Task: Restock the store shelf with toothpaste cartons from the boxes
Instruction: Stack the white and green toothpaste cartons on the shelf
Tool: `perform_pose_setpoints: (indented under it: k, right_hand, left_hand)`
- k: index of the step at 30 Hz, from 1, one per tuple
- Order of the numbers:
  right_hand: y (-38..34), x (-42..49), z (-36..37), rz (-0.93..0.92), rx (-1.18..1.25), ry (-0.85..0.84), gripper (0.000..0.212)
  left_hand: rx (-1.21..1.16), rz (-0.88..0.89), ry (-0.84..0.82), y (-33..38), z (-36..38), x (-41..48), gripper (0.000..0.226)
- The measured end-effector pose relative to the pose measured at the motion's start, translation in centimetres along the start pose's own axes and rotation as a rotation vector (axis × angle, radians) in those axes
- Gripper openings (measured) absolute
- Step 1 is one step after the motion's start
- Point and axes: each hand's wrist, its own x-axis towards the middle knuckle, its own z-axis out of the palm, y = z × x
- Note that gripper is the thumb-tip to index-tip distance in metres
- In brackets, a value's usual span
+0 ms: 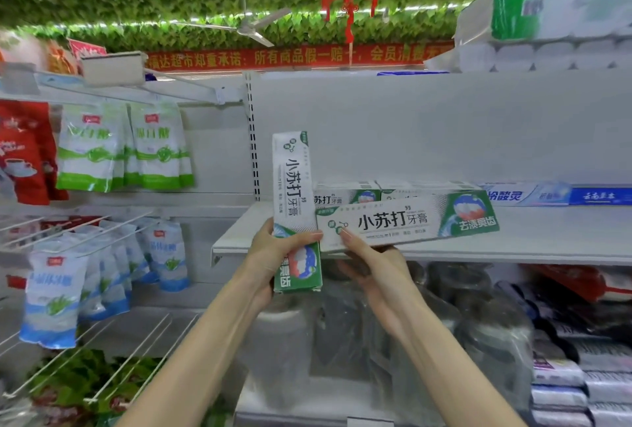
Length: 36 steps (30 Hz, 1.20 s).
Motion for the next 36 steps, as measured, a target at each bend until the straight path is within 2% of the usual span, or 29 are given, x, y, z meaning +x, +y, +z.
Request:
perform_pose_setpoints:
  k: [3,6,10,11,16,22,24,26,29,31,32,34,36]
  right_hand:
    - [-0.5,1.7,0.9,-0.047,-0.009,-0.003,0.047]
    - [-1.0,3.4,1.7,-0.029,0.118,0.038,0.027]
    - [-0.7,5.3,2.3,-0.077,0.182,0.116,0.021]
    - [-0.4,5.7,2.4,-0.104,0.189,0.131,0.024]
    - [0.1,7.9,2.6,-0.296,0.067,0.276,0.072]
    - [0.0,9.3,2.5,-0.445,-0.003,0.405,0.091]
    - [-0.1,9.7,2.1,-0.43,0.035,0.401,0.087]
    - [-0.7,9.9,1.4,-0.358,0.129,0.38,0.067]
    - [-1.6,10.1,0.2,-0.297,0.175,0.423,0.04]
    - [-1.9,10.3,-0.3,-0.301,0.184,0.449,0.036]
    - [-2.0,10.5,-0.6,-0.314,0.194,0.46,0.045]
    - [-2.3,10.8,-1.5,-0.354,0.174,0.485,0.078]
    - [-2.5,11.0,-2.4,-0.375,0.059,0.516,0.103]
  left_hand:
    - [0.017,-0.009,-0.045,1.7,-0.3,1.8,0.07]
    - [-0.011,-0.031,-0.071,2.6,-0.8,3.4,0.062]
    - [-0.042,-0.034,-0.081,2.9,-2.1,5.1,0.048]
    - [-0.045,-0.032,-0.082,2.9,-2.4,5.4,0.044]
    - [-0.045,-0.002,-0.073,2.8,-3.3,7.2,0.044]
    - [-0.079,-0.037,-0.089,2.0,-3.0,9.0,0.057]
    - [-0.086,-0.055,-0.103,1.9,-2.8,9.6,0.066]
    - [-0.083,-0.067,-0.11,2.0,-2.8,10.3,0.066]
    - [-0.067,-0.089,-0.127,2.1,-3.1,11.3,0.053]
    - [-0.041,-0.102,-0.138,2.0,-3.4,11.9,0.047]
    - [-0.024,-0.099,-0.142,2.0,-3.5,12.1,0.046]
    - [0.011,-0.077,-0.151,2.0,-3.6,12.7,0.045]
    - [0.05,-0.056,-0.151,2.2,-3.6,13.2,0.042]
